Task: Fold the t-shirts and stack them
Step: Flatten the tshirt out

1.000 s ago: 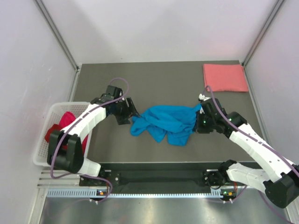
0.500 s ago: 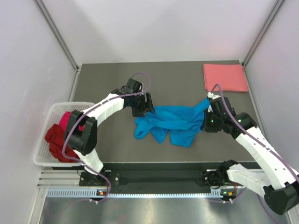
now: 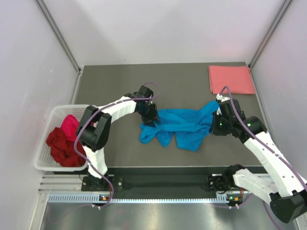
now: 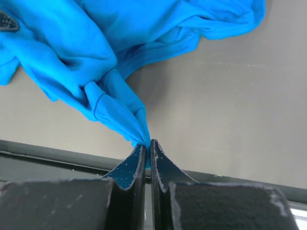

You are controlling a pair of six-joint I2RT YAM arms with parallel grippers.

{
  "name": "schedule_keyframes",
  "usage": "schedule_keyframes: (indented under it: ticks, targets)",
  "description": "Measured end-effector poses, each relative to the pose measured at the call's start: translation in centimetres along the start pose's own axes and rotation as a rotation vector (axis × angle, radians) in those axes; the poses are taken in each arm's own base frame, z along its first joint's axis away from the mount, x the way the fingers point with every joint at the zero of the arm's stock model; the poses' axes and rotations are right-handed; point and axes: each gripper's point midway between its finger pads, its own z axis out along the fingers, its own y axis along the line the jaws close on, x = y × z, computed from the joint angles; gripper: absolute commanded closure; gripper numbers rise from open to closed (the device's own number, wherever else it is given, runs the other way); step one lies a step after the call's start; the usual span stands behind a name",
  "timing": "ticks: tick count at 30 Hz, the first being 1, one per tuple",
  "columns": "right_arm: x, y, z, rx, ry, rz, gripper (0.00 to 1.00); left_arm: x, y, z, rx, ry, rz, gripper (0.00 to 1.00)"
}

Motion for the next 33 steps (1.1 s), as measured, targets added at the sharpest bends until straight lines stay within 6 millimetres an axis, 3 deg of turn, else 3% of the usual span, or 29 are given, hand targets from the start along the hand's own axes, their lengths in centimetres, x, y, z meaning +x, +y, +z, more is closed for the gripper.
schedule_keyframes:
  ticks: [2,6,8,10,12,15,18,21,25,27,31,33]
  targets:
    - [-0.1,-0.2,-0.2,0.003,0.001,0.006,1.00,-0.1,0.3,0.5,-0.022,0.009,-0.004,0.98]
    - [-1.2,-0.1,-1.2,0.000,-0.026,0.007,1.00,-1.6,0.3,-0.7,-0.082,-0.042,0.024,1.00]
    - [-2.7,0.0,-2.7,0.003,-0.060,0.004,1.00,-3.5,-0.6,-2.4,-0.106,-0.117,0.056,1.00]
    - [-4.7,0.1,-4.3,0.016,-0.108,0.000,1.00,-5.6,-1.7,-5.4,-0.123,-0.236,0.100,1.00]
    - [-7.2,0.3,-6.5,0.026,-0.180,-0.007,1.00,-7.3,-3.3,-9.8,-0.113,-0.367,0.145,1.00]
    - [-11.9,0.9,-11.3,0.024,-0.325,-0.023,1.00,-8.7,-6.4,-18.4,-0.041,-0.591,0.208,1.00]
    - [-16.4,2.0,-17.5,-0.019,-0.523,-0.046,1.00,-8.1,-9.6,-27.5,0.094,-0.790,0.281,1.00]
    - [-18.6,2.3,-23.7,-0.054,-0.705,-0.075,1.00,-6.0,-13.1,-35.6,0.246,-0.943,0.389,1.00]
    - [-18.9,1.9,-31.9,-0.103,-0.928,-0.093,1.00,-2.5,-17.2,-43.6,0.434,-1.059,0.537,1.00]
    - [-18.0,1.7,-35.4,-0.142,-1.019,-0.089,1.00,-1.2,-18.3,-46.4,0.505,-1.091,0.577,1.00]
    - [-15.8,1.4,-40.6,-0.221,-1.146,-0.079,1.00,1.8,-19.8,-51.2,0.639,-1.113,0.638,1.00]
    - [-15.0,1.6,-42.2,-0.265,-1.184,-0.077,1.00,3.1,-20.1,-52.7,0.691,-1.116,0.660,1.00]
